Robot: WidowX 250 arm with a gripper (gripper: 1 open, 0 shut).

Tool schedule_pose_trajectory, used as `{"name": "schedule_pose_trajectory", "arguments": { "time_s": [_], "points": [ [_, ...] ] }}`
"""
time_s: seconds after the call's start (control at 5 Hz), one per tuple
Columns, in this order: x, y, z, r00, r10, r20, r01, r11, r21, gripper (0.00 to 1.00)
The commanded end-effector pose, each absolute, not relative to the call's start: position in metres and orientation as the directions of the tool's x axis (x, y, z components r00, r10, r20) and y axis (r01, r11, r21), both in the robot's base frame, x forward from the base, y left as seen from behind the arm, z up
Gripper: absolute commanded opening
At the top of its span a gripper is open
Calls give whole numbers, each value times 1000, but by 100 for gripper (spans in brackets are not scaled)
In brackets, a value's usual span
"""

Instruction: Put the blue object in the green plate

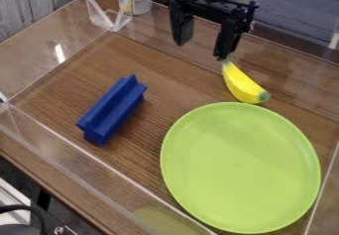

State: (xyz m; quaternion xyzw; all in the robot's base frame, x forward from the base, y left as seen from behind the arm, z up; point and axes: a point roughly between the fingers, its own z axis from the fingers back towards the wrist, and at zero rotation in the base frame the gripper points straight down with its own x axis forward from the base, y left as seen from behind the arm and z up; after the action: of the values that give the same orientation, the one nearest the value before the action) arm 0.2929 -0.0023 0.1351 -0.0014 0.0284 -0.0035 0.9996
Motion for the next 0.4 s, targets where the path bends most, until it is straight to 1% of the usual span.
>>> {"name": "schedule_pose_trajectory", "arguments": {
  "time_s": [0.0, 0.2],
  "points": [
    [285, 5, 130, 997, -18, -70, 18, 1000, 0, 100],
    [262, 24, 123, 997, -39, -68, 39, 999, 3, 100]
  ]
}}
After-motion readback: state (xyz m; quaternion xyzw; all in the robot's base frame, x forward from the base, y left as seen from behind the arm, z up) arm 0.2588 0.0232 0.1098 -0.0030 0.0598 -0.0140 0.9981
